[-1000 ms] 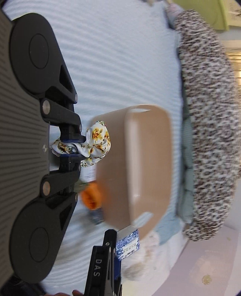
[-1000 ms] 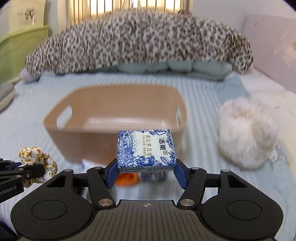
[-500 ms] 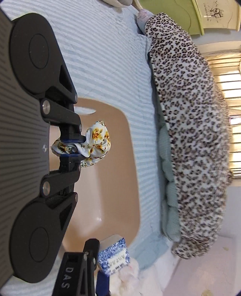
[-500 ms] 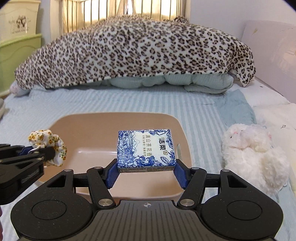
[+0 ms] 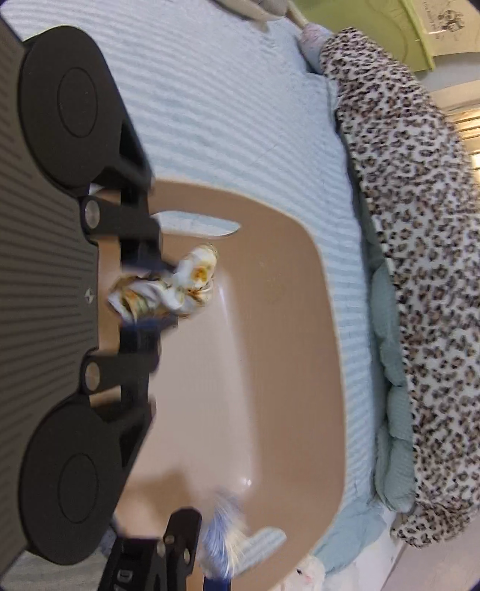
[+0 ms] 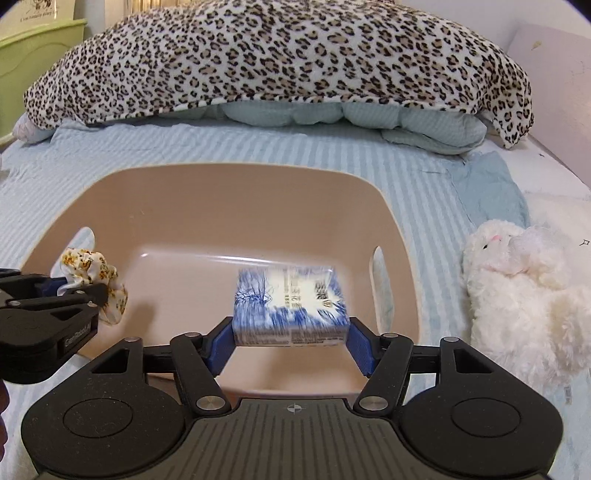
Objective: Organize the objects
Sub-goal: 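Drop floral scrunchie with left tool while right tool drops blue-and-white tea box in basket, then drop black square box with left tool while right tool drops green tea bag in basket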
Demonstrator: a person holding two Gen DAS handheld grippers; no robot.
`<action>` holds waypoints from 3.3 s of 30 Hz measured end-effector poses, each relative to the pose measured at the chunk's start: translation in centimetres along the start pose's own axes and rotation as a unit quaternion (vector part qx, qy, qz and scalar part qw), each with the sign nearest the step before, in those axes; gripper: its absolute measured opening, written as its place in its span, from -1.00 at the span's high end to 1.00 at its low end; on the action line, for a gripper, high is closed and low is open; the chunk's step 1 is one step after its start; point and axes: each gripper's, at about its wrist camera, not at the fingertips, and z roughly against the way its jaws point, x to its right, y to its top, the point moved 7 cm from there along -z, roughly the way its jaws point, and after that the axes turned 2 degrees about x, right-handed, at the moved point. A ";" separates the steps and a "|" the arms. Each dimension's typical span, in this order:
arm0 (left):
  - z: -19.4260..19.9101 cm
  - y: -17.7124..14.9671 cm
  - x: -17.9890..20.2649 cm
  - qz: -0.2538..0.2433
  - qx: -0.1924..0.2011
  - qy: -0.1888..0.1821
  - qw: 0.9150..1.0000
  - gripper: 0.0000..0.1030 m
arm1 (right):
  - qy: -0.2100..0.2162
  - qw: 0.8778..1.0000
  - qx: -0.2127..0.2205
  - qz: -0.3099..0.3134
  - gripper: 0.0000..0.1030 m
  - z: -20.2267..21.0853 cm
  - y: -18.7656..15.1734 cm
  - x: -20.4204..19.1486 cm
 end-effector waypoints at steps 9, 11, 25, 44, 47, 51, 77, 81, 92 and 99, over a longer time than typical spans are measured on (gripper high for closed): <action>6.5 0.8 0.2 -0.004 0.048 -0.001 0.999 -0.66 | 0.002 0.999 0.037 -0.011 -0.72 4.8 -0.6 0.8; 7.6 0.3 0.1 -0.004 0.054 0.001 0.999 -0.66 | 0.005 0.999 0.040 -0.019 -0.78 6.0 -1.1 1.0; 9.0 -8.4 -0.6 -0.003 -0.005 -0.009 1.000 -0.73 | 0.008 0.999 -0.012 -0.034 -0.94 8.3 -9.1 0.2; 4.1 -12.7 1.0 0.027 -0.066 -0.071 0.995 -0.72 | 0.006 0.997 -0.070 -0.013 -0.94 3.4 -14.2 -1.7; 4.4 -12.4 1.3 0.013 -0.059 -0.063 0.996 -0.72 | 0.007 0.997 -0.070 -0.017 -0.94 3.3 -14.3 -1.5; 4.1 -11.6 1.5 0.023 -0.049 -0.071 0.996 -0.73 | 0.012 0.997 -0.074 -0.026 -0.94 3.1 -14.3 -1.2; 2.3 -12.2 -2.4 0.004 -0.062 -0.074 0.995 0.10 | 0.057 0.995 -0.079 0.035 0.05 0.8 -12.4 -7.9; 2.9 -12.2 -2.2 0.002 -0.062 -0.073 0.995 0.10 | 0.059 0.995 -0.079 0.025 0.10 1.4 -12.5 -7.3; 9.4 -10.5 -1.7 0.002 -0.004 -0.089 0.996 0.10 | 0.079 0.996 -0.028 -0.037 0.12 7.3 -11.5 -3.0; 12.9 -7.7 -1.6 0.004 0.046 -0.088 0.995 0.10 | 0.068 0.996 0.039 -0.053 0.12 11.3 -8.5 -0.5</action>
